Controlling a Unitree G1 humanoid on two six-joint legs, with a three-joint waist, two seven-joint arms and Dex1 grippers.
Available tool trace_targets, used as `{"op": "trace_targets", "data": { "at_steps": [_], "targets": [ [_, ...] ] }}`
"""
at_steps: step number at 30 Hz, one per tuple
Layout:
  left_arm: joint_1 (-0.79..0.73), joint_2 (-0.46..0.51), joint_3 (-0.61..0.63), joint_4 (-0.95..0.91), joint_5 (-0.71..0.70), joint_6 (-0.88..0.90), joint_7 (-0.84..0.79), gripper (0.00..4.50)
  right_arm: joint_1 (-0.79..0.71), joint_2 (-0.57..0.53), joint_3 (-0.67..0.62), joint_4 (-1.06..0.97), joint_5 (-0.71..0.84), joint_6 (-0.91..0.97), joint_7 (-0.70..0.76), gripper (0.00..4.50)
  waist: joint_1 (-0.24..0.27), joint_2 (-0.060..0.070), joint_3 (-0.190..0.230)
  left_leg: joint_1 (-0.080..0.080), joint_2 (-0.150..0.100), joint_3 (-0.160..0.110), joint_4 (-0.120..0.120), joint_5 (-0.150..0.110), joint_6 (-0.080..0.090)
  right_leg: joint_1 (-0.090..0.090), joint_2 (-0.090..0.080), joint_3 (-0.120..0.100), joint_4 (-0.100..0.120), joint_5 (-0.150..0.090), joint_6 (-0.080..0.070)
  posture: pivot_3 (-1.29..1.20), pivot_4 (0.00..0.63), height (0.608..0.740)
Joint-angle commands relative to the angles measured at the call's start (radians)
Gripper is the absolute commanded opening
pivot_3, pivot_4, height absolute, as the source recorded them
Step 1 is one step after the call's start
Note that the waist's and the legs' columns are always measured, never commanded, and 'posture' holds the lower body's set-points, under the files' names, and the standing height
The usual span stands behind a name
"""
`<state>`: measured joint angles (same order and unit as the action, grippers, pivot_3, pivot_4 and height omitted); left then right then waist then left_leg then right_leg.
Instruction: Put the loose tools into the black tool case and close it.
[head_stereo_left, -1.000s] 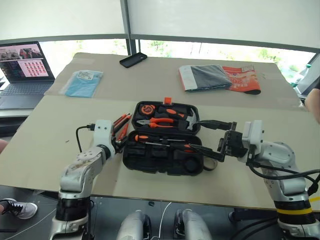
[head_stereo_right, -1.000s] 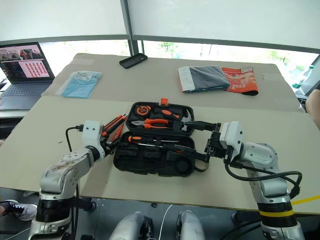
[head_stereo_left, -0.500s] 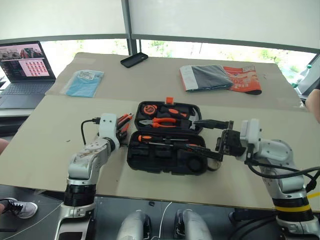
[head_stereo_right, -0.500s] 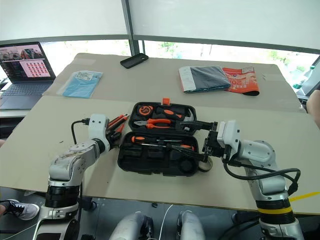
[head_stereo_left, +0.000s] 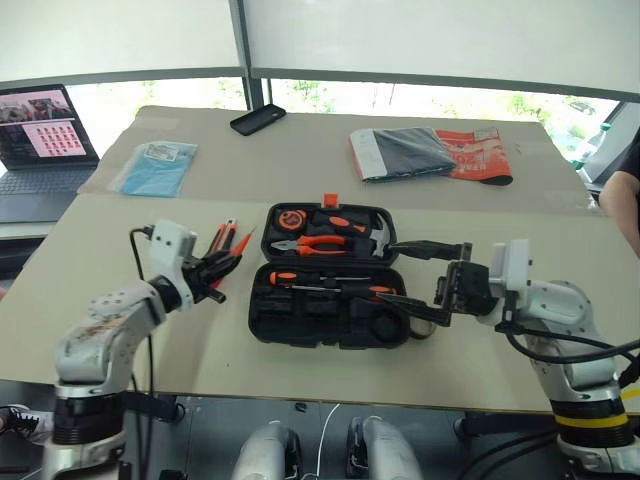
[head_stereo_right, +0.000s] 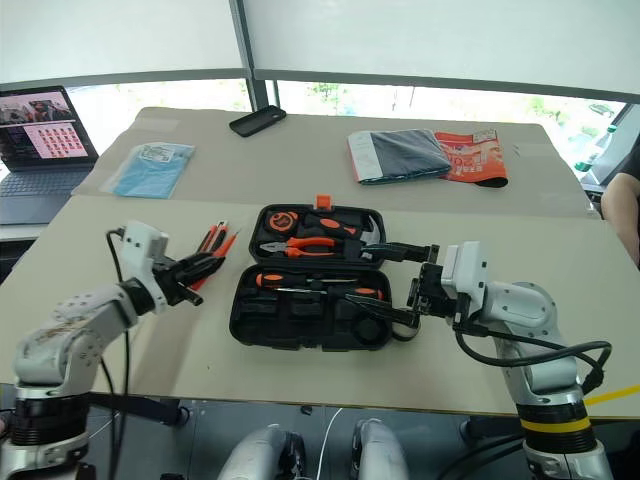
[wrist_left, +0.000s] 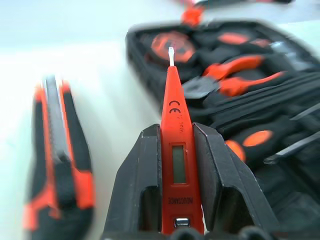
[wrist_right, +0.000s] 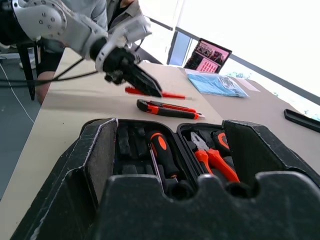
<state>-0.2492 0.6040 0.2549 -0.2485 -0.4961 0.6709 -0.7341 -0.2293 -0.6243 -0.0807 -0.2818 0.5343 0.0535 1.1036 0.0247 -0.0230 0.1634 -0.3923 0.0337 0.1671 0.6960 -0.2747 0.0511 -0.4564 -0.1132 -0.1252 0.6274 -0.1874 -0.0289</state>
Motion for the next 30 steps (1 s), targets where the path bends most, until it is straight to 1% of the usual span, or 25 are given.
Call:
{"op": "trace_targets", "data": {
  "at_steps": [1,2,3,4,6,8,9,10,13,15,21,26,30],
  "targets": [
    [-0.012,0.098,-0.053,-0.019,-0.022,-0.172,-0.272,0.47,0.004,-0.050,-0.071,-0.042,0.039,0.021,-0.001,3.89,0.000,0.000,0.000,0.000,0.000,0.000,0.000,0.000,0.000,0.000,0.000,0.000,0.000,0.000,0.000,0.00,0.150,0.740],
    [-0.030,0.143,-0.110,-0.017,-0.001,-0.211,-0.363,0.47,0.010,-0.071,-0.090,-0.038,0.042,0.031,0.005,3.89,0.001,0.000,0.000,-0.001,0.000,0.000,0.000,0.000,0.000,0.000,0.000,0.000,0.000,0.000,0.000,0.00,0.150,0.740],
    [-0.064,0.189,-0.194,-0.015,0.033,-0.246,-0.467,0.47,0.015,-0.095,-0.111,-0.030,0.046,0.041,0.014,3.89,0.004,0.000,0.000,-0.001,0.000,0.000,0.000,0.000,0.000,0.000,0.000,0.000,-0.001,0.000,0.000,0.00,0.150,0.740],
    [-0.105,0.211,-0.268,-0.005,0.061,-0.265,-0.524,0.47,0.020,-0.116,-0.124,-0.022,0.049,0.047,0.022,3.89,0.008,0.000,0.000,-0.003,0.000,0.000,0.001,0.000,0.000,-0.001,0.001,-0.002,-0.001,0.000,0.000,0.00,0.150,0.740],
    [-0.190,0.202,-0.363,0.037,0.104,-0.237,-0.521,0.47,0.023,-0.133,-0.133,-0.013,0.049,0.047,0.024,3.89,0.017,0.001,0.000,-0.004,-0.002,0.000,0.001,-0.001,0.001,-0.002,0.003,-0.003,-0.001,0.000,0.000,0.00,0.150,0.740],
    [-0.250,0.178,-0.414,0.083,0.137,-0.220,-0.506,0.47,0.024,-0.134,-0.131,-0.015,0.048,0.048,0.021,3.89,0.013,0.001,0.000,-0.004,-0.002,0.000,0.002,-0.001,0.002,-0.001,0.004,-0.001,-0.003,0.000,0.000,0.00,0.150,0.740],
    [-0.282,0.166,-0.447,0.110,0.163,-0.211,-0.504,0.47,0.026,-0.133,-0.129,-0.018,0.047,0.048,0.018,3.89,0.011,0.000,0.000,-0.004,-0.002,0.000,0.002,-0.001,0.006,-0.001,0.004,0.000,-0.003,0.001,0.001,0.00,0.150,0.740],
    [-0.321,0.152,-0.490,0.154,0.212,-0.224,-0.496,0.47,0.030,-0.130,-0.125,-0.027,0.045,0.048,0.014,3.89,0.008,0.000,0.000,-0.004,-0.002,0.000,0.002,0.003,0.012,-0.001,0.005,0.000,-0.003,0.001,0.001,0.00,0.150,0.740],
    [-0.393,0.132,-0.571,0.253,0.319,-0.275,-0.489,0.47,0.045,-0.121,-0.115,-0.053,0.042,0.051,-0.003,3.89,0.001,0.000,0.000,-0.005,-0.002,0.000,0.002,0.003,0.013,-0.002,0.008,0.000,-0.003,0.001,0.001,0.00,0.150,0.740],
    [-0.422,0.130,-0.602,0.281,0.336,-0.272,-0.522,0.47,0.062,-0.118,-0.112,-0.071,0.042,0.051,-0.014,3.89,-0.003,0.000,0.000,-0.005,-0.001,0.000,0.002,0.003,0.013,-0.002,0.008,0.000,-0.003,0.000,0.001,0.00,0.150,0.740],
    [-0.443,0.103,-0.631,0.305,0.362,-0.335,-0.573,0.47,0.100,-0.115,-0.119,-0.100,0.041,0.054,-0.041,3.89,-0.006,0.000,0.000,-0.006,-0.001,0.000,0.004,0.002,0.015,-0.002,0.006,0.000,-0.003,0.000,0.002,0.00,0.150,0.740],
    [-0.454,0.057,-0.629,0.310,0.385,-0.342,-0.545,0.47,0.111,-0.120,-0.119,-0.106,0.044,0.056,-0.050,3.89,-0.003,0.000,0.000,-0.007,-0.001,0.000,0.007,0.001,0.017,-0.001,0.005,0.000,-0.002,0.001,0.004,0.00,0.150,0.740],
    [-0.453,0.051,-0.632,0.305,0.402,-0.338,-0.547,0.47,0.111,-0.118,-0.114,-0.109,0.042,0.059,-0.055,3.89,-0.004,0.000,0.000,-0.007,-0.001,0.000,0.009,0.001,0.018,-0.001,0.005,0.000,-0.001,0.002,0.004,0.00,0.150,0.740]
  ]
}}
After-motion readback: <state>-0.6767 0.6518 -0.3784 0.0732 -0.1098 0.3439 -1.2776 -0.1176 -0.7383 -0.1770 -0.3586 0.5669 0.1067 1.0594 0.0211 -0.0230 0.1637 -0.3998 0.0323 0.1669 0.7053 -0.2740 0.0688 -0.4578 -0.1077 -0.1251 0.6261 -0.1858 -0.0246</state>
